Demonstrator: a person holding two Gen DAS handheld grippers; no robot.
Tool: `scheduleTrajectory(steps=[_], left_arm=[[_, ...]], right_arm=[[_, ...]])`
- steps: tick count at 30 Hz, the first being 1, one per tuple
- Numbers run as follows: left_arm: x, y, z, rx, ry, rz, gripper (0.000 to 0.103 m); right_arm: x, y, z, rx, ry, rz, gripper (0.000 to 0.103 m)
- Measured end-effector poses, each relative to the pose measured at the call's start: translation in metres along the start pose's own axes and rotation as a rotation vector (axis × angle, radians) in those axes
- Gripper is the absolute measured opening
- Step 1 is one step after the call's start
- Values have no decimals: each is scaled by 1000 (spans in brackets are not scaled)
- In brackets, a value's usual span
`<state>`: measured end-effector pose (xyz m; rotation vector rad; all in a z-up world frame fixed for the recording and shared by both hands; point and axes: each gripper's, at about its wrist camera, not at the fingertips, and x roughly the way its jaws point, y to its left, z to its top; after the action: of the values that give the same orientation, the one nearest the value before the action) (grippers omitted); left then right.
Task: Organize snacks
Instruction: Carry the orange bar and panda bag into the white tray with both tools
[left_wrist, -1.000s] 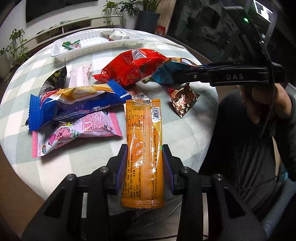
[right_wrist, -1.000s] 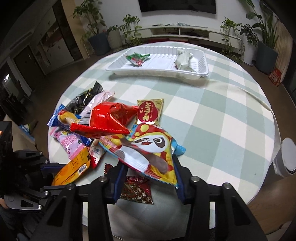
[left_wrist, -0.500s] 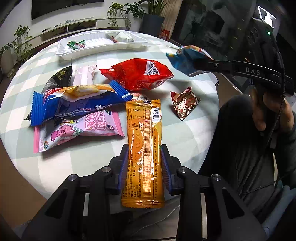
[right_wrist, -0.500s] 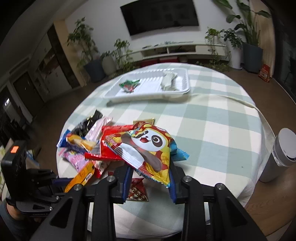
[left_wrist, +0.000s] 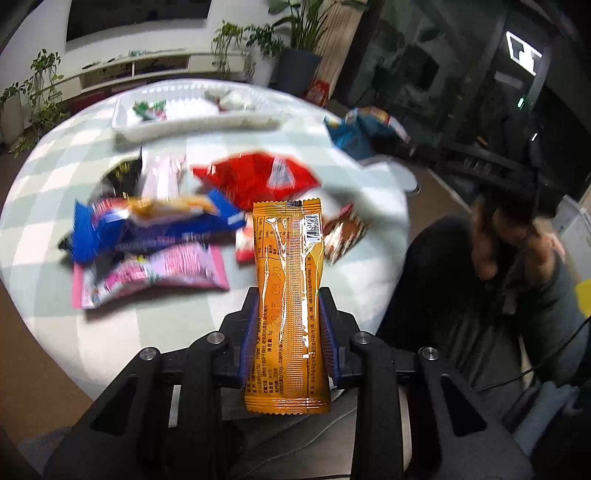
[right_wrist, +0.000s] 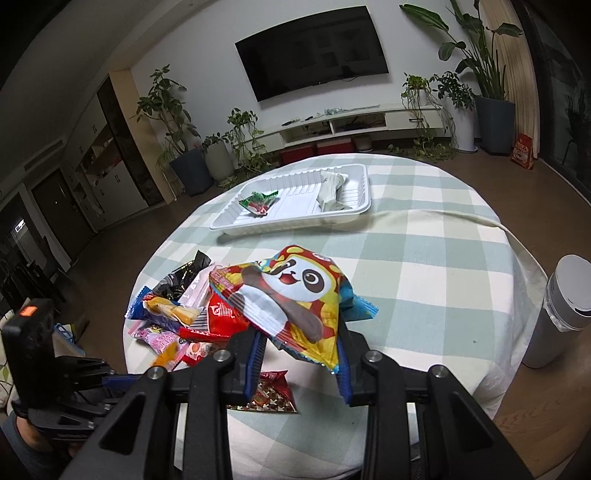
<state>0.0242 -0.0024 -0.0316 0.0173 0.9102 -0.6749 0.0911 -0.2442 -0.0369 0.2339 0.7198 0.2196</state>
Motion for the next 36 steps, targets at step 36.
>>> scheduleTrajectory(steps=[36], left_arm=[[136, 195, 298, -227, 35, -22, 28]], right_arm=[[216, 6, 194, -84, 85, 210, 35]])
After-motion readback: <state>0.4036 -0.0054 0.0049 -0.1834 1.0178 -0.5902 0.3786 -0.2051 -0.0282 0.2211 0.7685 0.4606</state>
